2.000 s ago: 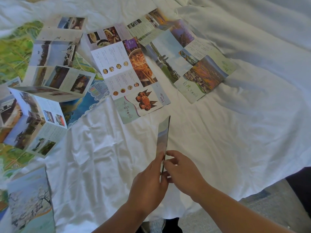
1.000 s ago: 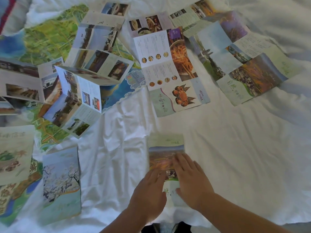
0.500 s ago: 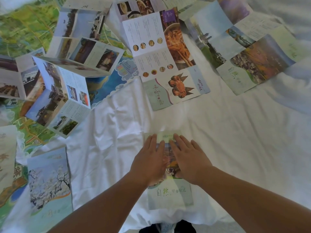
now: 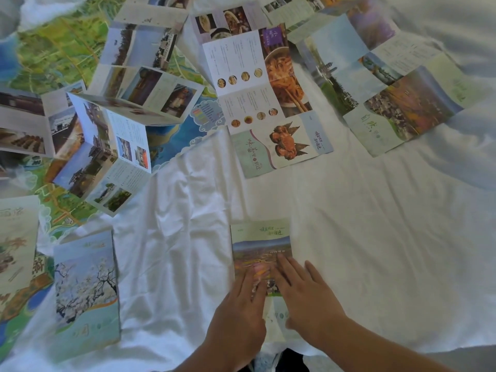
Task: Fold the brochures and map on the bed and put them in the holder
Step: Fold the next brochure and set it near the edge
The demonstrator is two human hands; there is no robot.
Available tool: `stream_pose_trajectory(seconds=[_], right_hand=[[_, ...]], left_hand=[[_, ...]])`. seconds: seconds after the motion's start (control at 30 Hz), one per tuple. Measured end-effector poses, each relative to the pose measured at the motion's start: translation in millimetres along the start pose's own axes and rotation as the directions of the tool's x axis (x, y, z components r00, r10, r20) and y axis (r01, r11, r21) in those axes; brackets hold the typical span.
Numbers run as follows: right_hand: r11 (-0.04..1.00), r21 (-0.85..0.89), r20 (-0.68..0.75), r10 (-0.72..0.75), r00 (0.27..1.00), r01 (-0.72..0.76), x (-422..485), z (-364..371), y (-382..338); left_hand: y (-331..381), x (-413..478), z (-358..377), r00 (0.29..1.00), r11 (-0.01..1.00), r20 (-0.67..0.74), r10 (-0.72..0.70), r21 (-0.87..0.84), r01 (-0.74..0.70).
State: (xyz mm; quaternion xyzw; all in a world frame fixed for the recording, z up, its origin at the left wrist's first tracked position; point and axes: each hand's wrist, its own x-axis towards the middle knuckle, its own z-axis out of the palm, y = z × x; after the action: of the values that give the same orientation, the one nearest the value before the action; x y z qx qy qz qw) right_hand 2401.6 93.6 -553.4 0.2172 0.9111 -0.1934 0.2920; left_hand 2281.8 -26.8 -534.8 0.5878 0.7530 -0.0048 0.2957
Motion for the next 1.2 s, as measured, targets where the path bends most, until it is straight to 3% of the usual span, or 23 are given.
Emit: stream_pose_trajectory(seconds=[0.13, 0.27, 0.63, 0.83, 0.93, 1.07, 1.2], right_hand=[[1.0, -0.001, 0.001, 0.006, 1.0, -0.006, -4, 1, -1], [1.0, -0.003, 0.004, 0.005, 1.0, -0.005, -3, 1, 0], [0.999, -0.041, 0.0, 0.013, 1.0, -0.013, -2, 7, -1], [0.998, -0.062, 0.01, 0.011, 1.0, -0.01, -2, 5, -2], [0.999, -0.052, 0.012, -0.003, 1.0, 0.004, -2, 4, 0], [0.999, -0.029, -0.003, -0.017, 1.0, 0.017, 0, 7, 2], [0.999, -0.031, -0.023, -0.023, 0.999, 0.022, 0, 8, 4]], left_hand=[[9, -8, 1, 0.998, 0.996, -0.068, 0.009, 0.093, -0.003], [11, -26, 9, 0.999, 0.995, 0.034, 0.028, 0.091, -0.031], [6, -48, 32, 0.994, 0.985, 0.079, 0.078, 0.15, -0.089], [5, -16, 10, 0.998, 0.999, -0.064, -0.011, 0.047, 0.014], [4, 15, 5, 0.997, 0.998, -0.055, 0.051, 0.034, -0.049], [-4, 55, -2, 0.997, 1.0, -0.069, 0.025, 0.002, -0.024], [-13, 79, -11, 0.998, 0.996, -0.056, -0.042, 0.074, 0.046]])
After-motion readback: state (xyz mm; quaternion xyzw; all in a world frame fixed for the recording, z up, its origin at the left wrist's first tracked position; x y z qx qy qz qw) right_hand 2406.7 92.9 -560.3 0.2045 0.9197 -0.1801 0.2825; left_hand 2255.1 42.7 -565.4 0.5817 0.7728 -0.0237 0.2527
